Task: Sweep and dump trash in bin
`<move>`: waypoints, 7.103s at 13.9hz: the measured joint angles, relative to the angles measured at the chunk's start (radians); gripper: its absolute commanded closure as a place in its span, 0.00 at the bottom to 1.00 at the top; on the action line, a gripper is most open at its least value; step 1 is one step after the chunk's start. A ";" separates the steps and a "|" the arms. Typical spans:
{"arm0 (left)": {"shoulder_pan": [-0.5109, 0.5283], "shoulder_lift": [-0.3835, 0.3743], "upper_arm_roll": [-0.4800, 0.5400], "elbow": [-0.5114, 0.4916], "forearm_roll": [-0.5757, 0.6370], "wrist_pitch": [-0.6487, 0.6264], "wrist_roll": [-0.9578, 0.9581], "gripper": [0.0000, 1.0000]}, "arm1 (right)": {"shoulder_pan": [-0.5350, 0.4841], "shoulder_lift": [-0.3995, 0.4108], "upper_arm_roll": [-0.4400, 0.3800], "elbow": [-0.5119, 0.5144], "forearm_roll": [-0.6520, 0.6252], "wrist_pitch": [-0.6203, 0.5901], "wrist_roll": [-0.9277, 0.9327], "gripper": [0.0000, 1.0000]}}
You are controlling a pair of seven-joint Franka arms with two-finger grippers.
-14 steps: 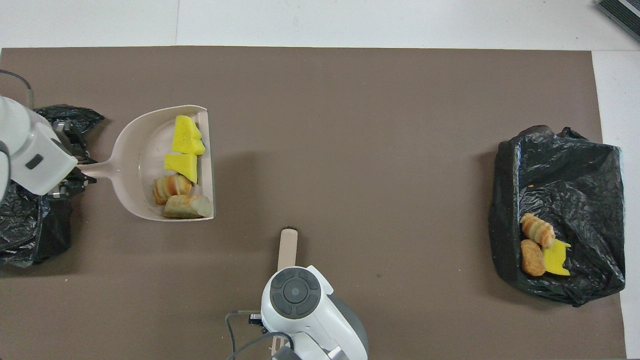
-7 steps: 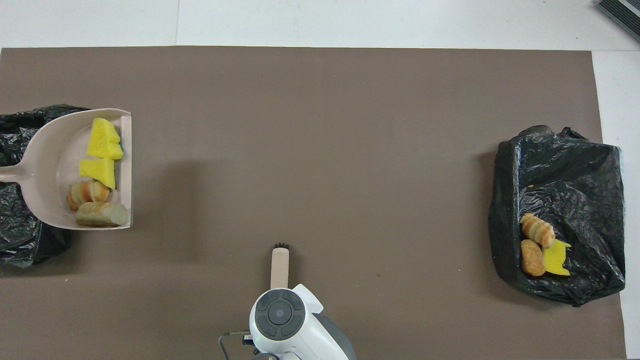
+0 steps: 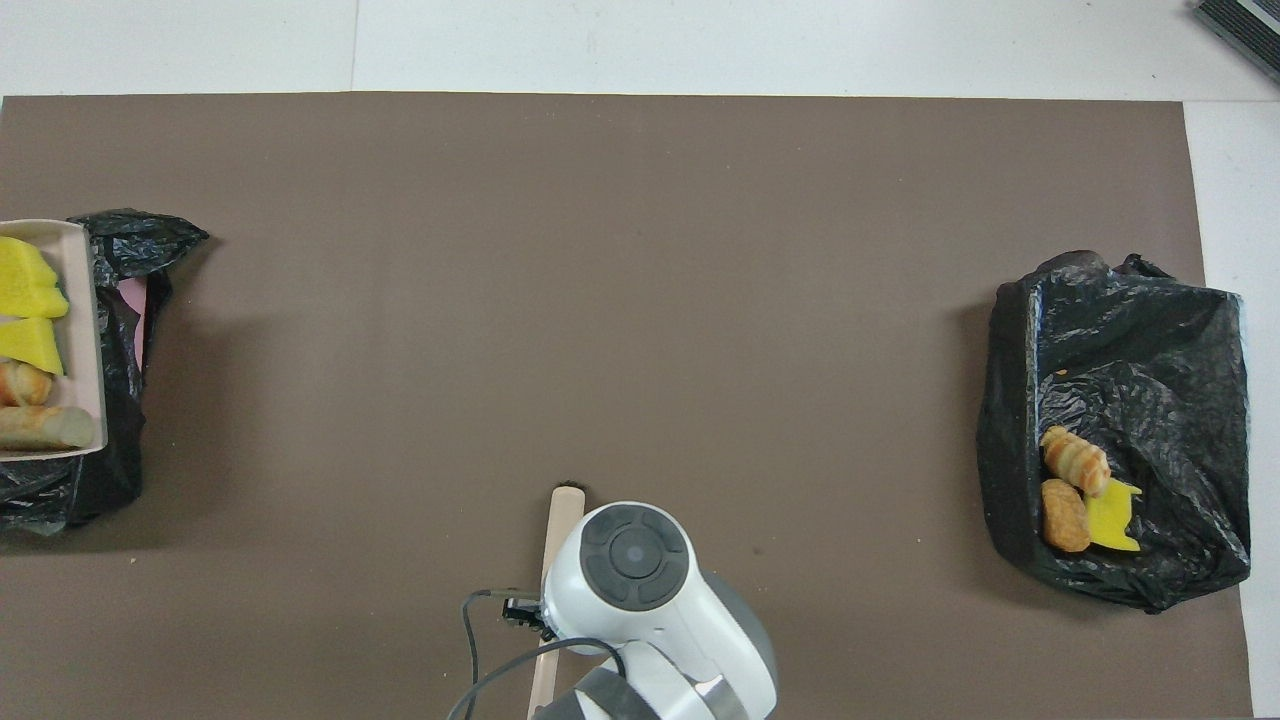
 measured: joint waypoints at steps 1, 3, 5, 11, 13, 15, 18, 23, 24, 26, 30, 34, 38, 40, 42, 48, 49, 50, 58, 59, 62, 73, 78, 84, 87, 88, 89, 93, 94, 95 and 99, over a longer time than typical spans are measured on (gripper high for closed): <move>0.031 0.021 0.001 -0.004 0.027 0.056 0.009 1.00 | -0.037 -0.035 -0.002 0.012 -0.001 -0.038 0.000 0.14; 0.063 0.066 0.002 -0.004 0.104 0.146 0.014 1.00 | -0.111 -0.107 -0.005 0.024 -0.027 -0.119 -0.002 0.11; 0.068 0.092 0.001 -0.004 0.173 0.183 0.009 1.00 | -0.194 -0.173 -0.006 0.032 -0.104 -0.217 -0.050 0.00; 0.055 0.090 -0.013 -0.004 0.561 0.182 -0.233 1.00 | -0.499 -0.287 -0.012 0.153 -0.144 -0.497 -0.254 0.00; 0.023 0.079 -0.015 -0.010 0.673 0.132 -0.307 1.00 | -0.594 -0.287 -0.014 0.230 -0.177 -0.571 -0.340 0.00; -0.024 0.049 -0.017 -0.044 0.770 0.080 -0.410 1.00 | -0.638 -0.275 -0.015 0.285 -0.258 -0.579 -0.424 0.00; -0.060 0.007 -0.017 -0.077 0.828 0.050 -0.452 1.00 | -0.640 -0.232 -0.008 0.389 -0.352 -0.628 -0.447 0.00; -0.157 -0.048 -0.019 -0.077 0.926 -0.103 -0.468 1.00 | -0.642 -0.163 -0.008 0.529 -0.387 -0.703 -0.447 0.00; -0.173 -0.052 -0.020 -0.077 0.933 -0.126 -0.473 1.00 | -0.645 -0.159 -0.010 0.538 -0.387 -0.703 -0.447 0.00; -0.184 -0.052 -0.020 -0.077 0.957 -0.136 -0.478 1.00 | -0.660 -0.159 -0.019 0.548 -0.387 -0.703 -0.450 0.00; -0.192 -0.052 -0.019 -0.077 1.060 -0.140 -0.488 1.00 | -0.680 -0.159 -0.047 0.549 -0.387 -0.707 -0.555 0.00; -0.204 -0.053 -0.019 -0.077 1.124 -0.190 -0.491 1.00 | -0.680 -0.162 -0.052 0.548 -0.385 -0.726 -0.560 0.00; -0.319 -0.054 -0.027 -0.077 1.102 -0.333 -0.526 1.00 | -0.680 -0.166 -0.053 0.547 -0.385 -0.730 -0.560 0.00; -0.375 -0.055 -0.029 -0.076 1.013 -0.403 -0.564 1.00 | -0.680 -0.166 -0.054 0.546 -0.385 -0.736 -0.560 0.00; -0.422 -0.055 -0.030 -0.074 0.916 -0.487 -0.637 1.00 | -0.682 -0.166 -0.058 0.546 -0.385 -0.737 -0.561 0.00; -0.521 -0.057 -0.031 -0.056 0.509 -0.615 -0.904 1.00 | -0.693 -0.166 -0.059 0.546 -0.385 -0.738 -0.576 0.00; -0.533 -0.057 -0.031 -0.056 0.448 -0.616 -0.943 1.00 | -0.694 -0.166 -0.059 0.546 -0.385 -0.739 -0.576 0.00; -0.541 -0.057 -0.031 -0.057 0.383 -0.616 -0.989 1.00 | -0.695 -0.166 -0.060 0.546 -0.385 -0.742 -0.576 0.00; -0.735 -0.001 -0.036 -0.072 -0.034 -0.510 -1.545 1.00 | -0.704 -0.166 -0.061 0.546 -0.385 -0.752 -0.576 0.00; -0.757 0.010 -0.037 -0.072 -0.075 -0.479 -1.608 1.00 | -0.709 -0.166 -0.062 0.546 -0.385 -0.759 -0.576 0.00; -0.815 0.038 -0.036 -0.072 -0.184 -0.384 -1.779 1.00 | -0.715 -0.166 -0.062 0.546 -0.385 -0.768 -0.576 0.00; -1.017 0.238 -0.035 -0.047 -0.330 -0.047 -2.249 0.56 | -0.718 -0.166 -0.066 0.546 -0.385 -0.775 -0.576 0.00; -1.032 0.289 -0.017 0.042 -0.329 -0.044 -2.281 0.00 | -0.718 -0.169 -0.071 0.546 -0.385 -0.791 -0.576 0.00; -0.863 0.235 0.005 0.056 -0.328 -0.065 -2.145 0.00 | -0.718 -0.171 -0.095 0.546 -0.385 -0.809 -0.577 0.00; -0.740 0.233 0.008 0.064 -0.328 -0.056 -2.045 0.00 | -0.718 -0.171 -0.095 0.546 -0.385 -0.809 -0.577 0.00; -0.706 0.230 0.008 0.069 -0.328 -0.043 -2.032 0.00 | -0.718 -0.171 -0.094 0.546 -0.385 -0.809 -0.577 0.00; -0.677 0.226 0.009 0.072 -0.328 -0.035 -2.020 0.00 | -0.718 -0.172 -0.094 0.546 -0.385 -0.809 -0.577 0.00; -0.595 0.185 0.008 0.076 -0.328 -0.027 -1.900 0.00 | -0.718 -0.173 -0.094 0.546 -0.385 -0.809 -0.577 0.00; -0.584 0.170 0.008 0.076 -0.328 -0.027 -1.881 0.00 | -0.718 -0.174 -0.094 0.546 -0.385 -0.809 -0.577 0.00; -0.572 0.153 0.009 0.076 -0.328 -0.027 -1.866 0.00 | -0.718 -0.174 -0.094 0.545 -0.385 -0.809 -0.577 0.00; -0.505 0.085 0.015 0.077 -0.280 -0.033 -1.784 0.00 | -0.718 -0.178 -0.097 0.538 -0.385 -0.811 -0.577 0.00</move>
